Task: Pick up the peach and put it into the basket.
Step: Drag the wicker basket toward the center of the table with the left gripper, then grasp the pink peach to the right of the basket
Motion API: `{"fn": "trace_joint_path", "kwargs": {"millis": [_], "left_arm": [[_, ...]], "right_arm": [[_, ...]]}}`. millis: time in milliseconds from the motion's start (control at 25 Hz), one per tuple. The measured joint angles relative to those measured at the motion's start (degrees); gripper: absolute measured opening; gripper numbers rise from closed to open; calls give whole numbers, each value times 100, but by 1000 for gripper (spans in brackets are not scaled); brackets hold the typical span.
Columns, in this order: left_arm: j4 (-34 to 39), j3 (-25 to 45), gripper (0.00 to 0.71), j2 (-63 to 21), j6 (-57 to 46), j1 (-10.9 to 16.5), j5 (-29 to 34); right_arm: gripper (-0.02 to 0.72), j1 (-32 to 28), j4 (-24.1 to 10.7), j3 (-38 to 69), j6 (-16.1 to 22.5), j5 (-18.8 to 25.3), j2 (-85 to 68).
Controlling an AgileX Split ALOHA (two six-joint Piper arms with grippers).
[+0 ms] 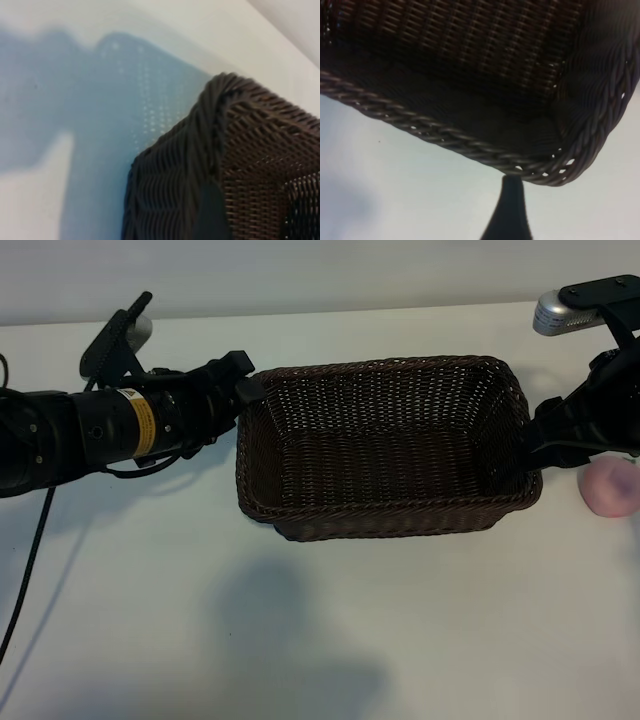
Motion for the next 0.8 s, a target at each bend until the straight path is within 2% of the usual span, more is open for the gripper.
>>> {"fn": "trace_joint_path", "kwargs": {"millis": [400,640,800], "left_arm": [[251,0,532,-500,0,0,-6],[803,0,532,-777,0,0,19],[1100,0,534,-1023,0,0,322]], "right_arm": [[594,0,0,0,0,0,0],[594,0,0,0,-5,4,0],[594,0,0,0,-5,28,0]]}}
